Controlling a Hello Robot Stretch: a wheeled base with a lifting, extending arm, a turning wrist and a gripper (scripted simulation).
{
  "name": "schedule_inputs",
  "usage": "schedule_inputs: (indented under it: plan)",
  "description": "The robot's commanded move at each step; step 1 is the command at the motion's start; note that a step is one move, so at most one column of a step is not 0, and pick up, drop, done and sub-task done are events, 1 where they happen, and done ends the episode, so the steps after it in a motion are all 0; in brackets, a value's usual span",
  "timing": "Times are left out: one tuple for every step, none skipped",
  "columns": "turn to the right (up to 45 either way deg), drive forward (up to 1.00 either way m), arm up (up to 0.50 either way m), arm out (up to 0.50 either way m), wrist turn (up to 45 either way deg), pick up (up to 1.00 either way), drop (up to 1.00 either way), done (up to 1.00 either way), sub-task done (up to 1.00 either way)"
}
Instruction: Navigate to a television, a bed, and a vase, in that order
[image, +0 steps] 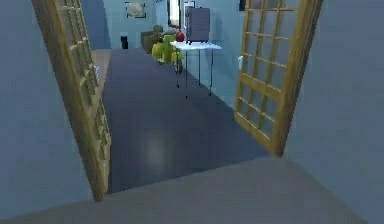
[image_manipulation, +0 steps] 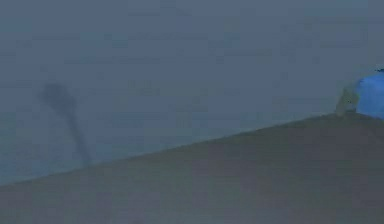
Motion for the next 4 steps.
schedule_inputs:
  plan:
    - [0.0,1.00,0.00,0.00,0.0,0.00,0.00,0.00,0.00]
    - [-18.0,0.00,0.00,0.00,0.0,0.00,0.00,0.00,0.00]
    - [0.0,0.15,0.00,0.00,0.0,0.00,0.00,0.00,0.00]
    - [0.0,1.00,0.00,0.00,0.0,0.00,0.00,0.00,0.00]
